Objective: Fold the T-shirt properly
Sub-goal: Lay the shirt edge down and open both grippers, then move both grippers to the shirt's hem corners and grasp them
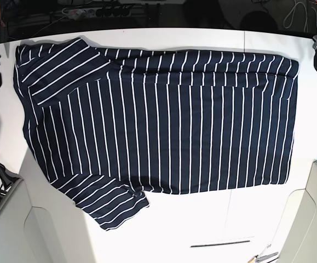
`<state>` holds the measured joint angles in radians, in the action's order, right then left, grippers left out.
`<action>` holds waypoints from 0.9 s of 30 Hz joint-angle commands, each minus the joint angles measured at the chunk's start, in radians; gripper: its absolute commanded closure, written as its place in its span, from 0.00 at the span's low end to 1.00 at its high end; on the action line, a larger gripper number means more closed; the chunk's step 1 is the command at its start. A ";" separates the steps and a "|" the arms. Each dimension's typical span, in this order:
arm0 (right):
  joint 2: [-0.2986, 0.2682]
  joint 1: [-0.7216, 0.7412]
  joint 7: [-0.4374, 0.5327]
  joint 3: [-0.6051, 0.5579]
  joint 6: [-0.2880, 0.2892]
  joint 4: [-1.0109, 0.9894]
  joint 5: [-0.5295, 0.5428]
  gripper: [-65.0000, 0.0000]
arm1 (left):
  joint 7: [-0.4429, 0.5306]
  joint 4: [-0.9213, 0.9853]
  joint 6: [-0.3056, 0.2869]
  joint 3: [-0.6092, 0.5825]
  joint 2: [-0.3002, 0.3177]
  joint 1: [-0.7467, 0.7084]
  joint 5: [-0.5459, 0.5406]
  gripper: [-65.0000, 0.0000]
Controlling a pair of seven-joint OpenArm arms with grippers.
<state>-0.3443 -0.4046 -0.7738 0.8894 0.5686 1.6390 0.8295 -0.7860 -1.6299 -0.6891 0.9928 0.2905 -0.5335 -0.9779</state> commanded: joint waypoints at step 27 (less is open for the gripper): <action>-0.093 0.723 0.334 -0.354 0.000 -0.589 -0.350 0.54 | 0.087 0.047 -0.009 -0.241 0.237 0.266 0.157 0.49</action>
<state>-0.4133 0.2970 -0.4648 0.5297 0.5678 1.0313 0.4633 -0.7250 -1.5707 -0.6926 0.7437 0.5030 -0.2741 -0.8005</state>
